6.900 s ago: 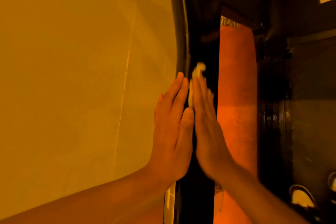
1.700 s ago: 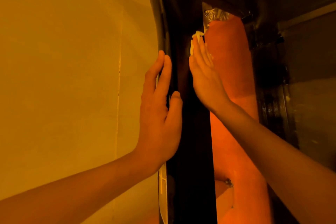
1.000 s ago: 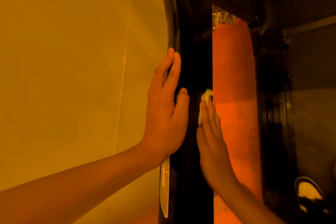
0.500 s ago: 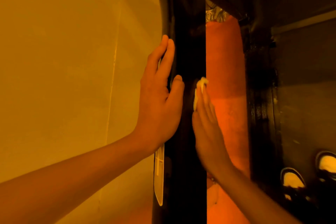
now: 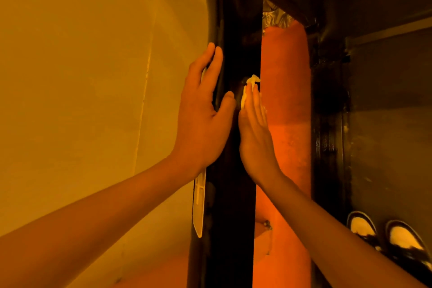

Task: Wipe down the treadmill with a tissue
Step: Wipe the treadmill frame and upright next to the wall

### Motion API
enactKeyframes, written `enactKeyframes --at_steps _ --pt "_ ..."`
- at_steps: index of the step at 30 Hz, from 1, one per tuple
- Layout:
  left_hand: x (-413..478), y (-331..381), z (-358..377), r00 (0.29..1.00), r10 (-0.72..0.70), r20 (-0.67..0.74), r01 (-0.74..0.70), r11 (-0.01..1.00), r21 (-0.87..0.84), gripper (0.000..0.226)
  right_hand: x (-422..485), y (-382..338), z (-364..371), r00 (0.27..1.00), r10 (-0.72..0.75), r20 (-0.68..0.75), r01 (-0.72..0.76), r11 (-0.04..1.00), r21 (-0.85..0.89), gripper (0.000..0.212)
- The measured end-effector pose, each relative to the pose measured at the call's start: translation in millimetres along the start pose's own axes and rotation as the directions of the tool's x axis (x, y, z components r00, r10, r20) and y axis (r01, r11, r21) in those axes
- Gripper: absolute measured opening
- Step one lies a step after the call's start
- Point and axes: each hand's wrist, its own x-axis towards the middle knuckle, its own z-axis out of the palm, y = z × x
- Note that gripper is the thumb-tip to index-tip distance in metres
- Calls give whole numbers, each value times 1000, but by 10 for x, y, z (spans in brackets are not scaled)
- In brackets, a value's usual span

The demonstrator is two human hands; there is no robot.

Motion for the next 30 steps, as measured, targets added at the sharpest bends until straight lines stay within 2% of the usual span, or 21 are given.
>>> enactKeyframes --at_steps 2,6,10,15,19,23,26,28,30 --pt "-13 33 -20 999 -21 31 20 999 33 66 12 -23 -38 1000 1 17 -1 1000 -3 68" --pt "-466 61 -205 998 -25 62 19 995 103 68 45 -39 -118 998 -7 69 10 999 -53 57" --pt "-1161 130 -296 991 -74 108 63 993 102 68 43 -6 -63 999 -51 13 52 996 -72 55" --pt "-1412 164 -210 987 26 156 -55 981 184 74 14 -8 -28 999 -32 -13 31 996 -85 57" --pt "-1401 96 -167 993 11 119 -21 996 85 78 -800 129 141 997 -75 -21 74 996 -47 56" --pt "-1455 66 -165 997 -37 74 36 999 22 74 -1945 154 276 999 14 46 -17 998 55 60" --pt "-1455 79 -146 997 -45 62 43 999 29 69 -1563 165 192 998 -51 34 51 999 4 57" --pt "-1458 72 -144 997 -50 59 49 998 27 66 -870 158 94 990 -139 -1 139 986 -88 52" --pt "-1454 65 -143 997 -50 54 49 999 19 64 -201 119 -5 991 -133 -25 128 981 -145 51"
